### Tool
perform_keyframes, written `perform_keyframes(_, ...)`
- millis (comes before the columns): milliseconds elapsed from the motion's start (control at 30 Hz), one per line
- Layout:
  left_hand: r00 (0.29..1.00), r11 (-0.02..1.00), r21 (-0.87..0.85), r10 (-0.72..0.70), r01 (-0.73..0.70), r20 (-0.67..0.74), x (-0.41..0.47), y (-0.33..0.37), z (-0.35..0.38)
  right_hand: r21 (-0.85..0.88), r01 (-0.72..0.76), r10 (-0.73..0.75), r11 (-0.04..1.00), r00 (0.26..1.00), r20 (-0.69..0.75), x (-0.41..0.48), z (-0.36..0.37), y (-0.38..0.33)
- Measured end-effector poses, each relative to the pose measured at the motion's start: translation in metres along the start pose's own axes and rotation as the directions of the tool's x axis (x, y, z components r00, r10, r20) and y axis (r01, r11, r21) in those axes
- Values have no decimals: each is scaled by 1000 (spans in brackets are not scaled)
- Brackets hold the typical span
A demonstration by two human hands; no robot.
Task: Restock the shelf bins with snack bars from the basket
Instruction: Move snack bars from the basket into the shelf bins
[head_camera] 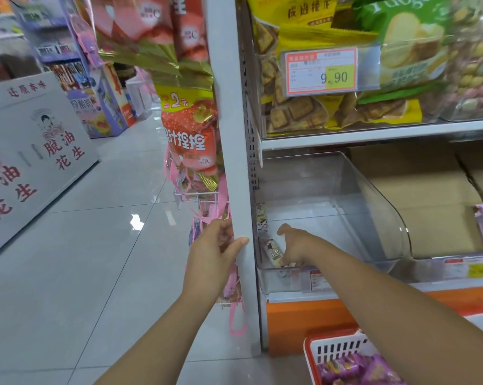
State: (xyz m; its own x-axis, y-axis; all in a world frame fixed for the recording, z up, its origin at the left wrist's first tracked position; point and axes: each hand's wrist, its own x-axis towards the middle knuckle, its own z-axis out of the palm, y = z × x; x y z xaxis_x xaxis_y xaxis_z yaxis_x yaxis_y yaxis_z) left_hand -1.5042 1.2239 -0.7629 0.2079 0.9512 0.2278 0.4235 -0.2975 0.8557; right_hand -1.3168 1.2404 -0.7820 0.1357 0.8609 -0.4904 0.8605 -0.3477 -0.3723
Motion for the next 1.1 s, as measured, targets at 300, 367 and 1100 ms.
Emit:
perform_keyframes(300,1000,999,-41,-14,14,3,-1,-8,3,-187,181,-165,966,982,96,-8,-15,7)
perform_keyframes(367,1000,999,-43,-8,9,9,2,-15,4,-112,149,-143,982,988,63,-2,-13,13)
perform_keyframes(1100,999,994,-107,17,-13,39,8,-25,3,194,61,-16,979,974,-225,73,-20,4)
